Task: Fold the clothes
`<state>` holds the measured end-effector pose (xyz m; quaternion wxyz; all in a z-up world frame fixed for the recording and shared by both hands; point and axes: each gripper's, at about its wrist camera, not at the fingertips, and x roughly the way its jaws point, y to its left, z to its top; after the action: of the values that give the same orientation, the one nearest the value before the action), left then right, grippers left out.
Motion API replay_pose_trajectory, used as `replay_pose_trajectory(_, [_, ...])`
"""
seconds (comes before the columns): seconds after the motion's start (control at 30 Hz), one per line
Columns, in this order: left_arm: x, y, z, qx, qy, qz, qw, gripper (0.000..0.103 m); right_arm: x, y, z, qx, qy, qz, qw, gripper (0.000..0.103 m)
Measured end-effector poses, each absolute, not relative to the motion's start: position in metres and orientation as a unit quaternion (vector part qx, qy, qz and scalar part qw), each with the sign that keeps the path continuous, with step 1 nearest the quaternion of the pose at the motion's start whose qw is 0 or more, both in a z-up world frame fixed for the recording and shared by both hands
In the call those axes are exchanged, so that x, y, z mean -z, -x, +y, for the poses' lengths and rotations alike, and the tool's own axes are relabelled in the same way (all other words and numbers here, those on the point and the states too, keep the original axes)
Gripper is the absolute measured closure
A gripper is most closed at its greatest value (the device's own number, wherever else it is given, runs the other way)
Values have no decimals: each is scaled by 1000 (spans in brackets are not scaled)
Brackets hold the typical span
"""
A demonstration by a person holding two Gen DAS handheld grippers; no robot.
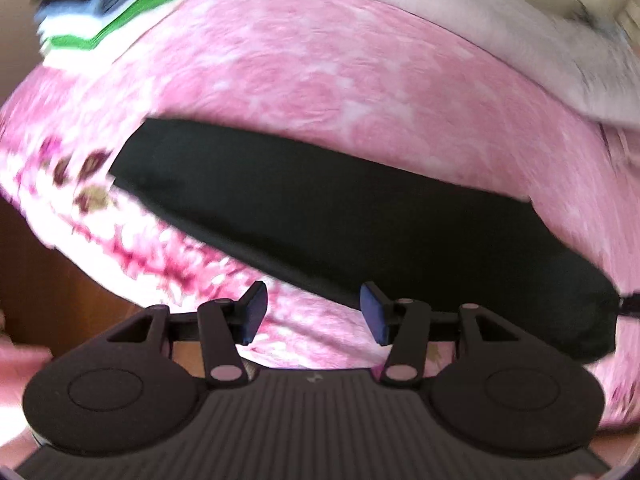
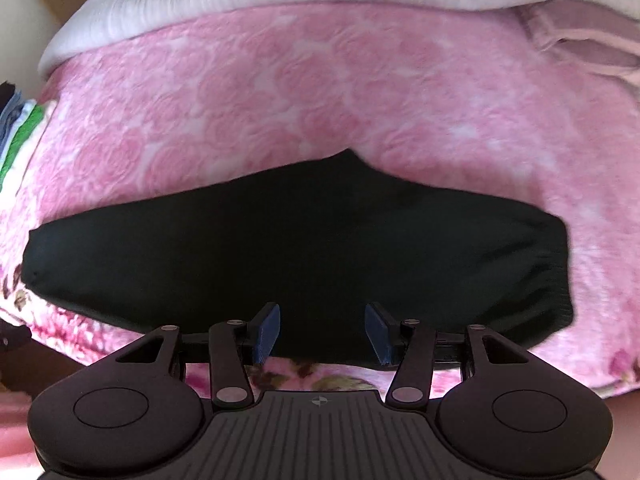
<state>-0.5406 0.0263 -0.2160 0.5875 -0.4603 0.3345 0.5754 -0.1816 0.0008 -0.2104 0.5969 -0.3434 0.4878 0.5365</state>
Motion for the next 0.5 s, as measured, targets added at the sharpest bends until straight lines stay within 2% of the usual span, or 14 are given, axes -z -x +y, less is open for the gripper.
replay_pose_trajectory(0.2, [252, 632, 34, -630, 549, 180, 519, 56, 238, 183, 31, -538, 351, 492, 587, 52])
replay_pose_trajectory(0.37, [304, 701, 55, -649, 597, 32, 471, 57, 263, 189, 52, -525, 355, 483, 604, 52])
replay_pose_trajectory(0.5, [348, 737, 68, -646, 621, -44, 442, 57, 299, 191, 65, -488, 373, 482, 625, 52])
